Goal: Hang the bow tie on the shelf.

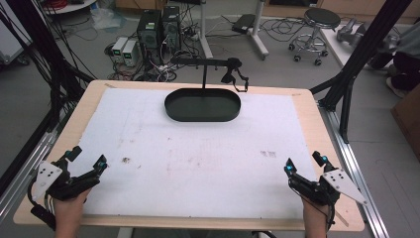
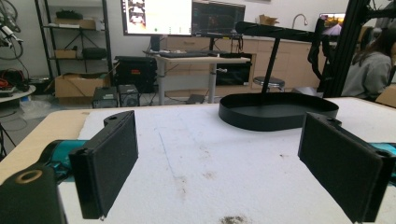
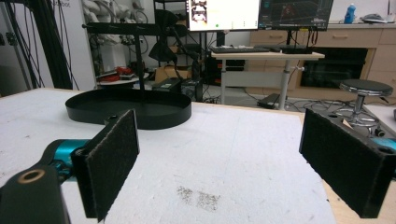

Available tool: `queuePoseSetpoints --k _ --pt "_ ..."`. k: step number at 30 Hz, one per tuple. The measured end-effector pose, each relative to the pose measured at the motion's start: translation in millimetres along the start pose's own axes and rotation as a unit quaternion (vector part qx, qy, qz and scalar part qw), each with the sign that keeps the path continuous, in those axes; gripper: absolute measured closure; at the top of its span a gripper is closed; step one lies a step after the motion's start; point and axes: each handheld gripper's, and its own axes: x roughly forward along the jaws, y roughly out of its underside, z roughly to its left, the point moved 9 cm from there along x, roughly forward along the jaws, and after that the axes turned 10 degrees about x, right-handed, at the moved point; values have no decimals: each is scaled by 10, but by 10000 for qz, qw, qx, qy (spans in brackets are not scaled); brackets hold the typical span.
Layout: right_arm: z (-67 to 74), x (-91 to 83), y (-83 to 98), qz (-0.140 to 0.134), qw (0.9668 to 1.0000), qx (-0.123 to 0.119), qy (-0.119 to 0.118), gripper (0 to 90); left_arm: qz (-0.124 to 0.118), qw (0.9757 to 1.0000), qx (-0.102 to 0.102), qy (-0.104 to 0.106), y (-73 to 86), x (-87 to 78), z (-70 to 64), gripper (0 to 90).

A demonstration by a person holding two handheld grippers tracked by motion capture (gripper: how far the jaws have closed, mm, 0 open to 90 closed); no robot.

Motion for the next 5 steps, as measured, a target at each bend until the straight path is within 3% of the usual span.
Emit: queuePoseSetpoints --k 5 --pt "-24 9 -6 82 9999 -12 90 110 90 10000 -9 -16 33 14 11 125"
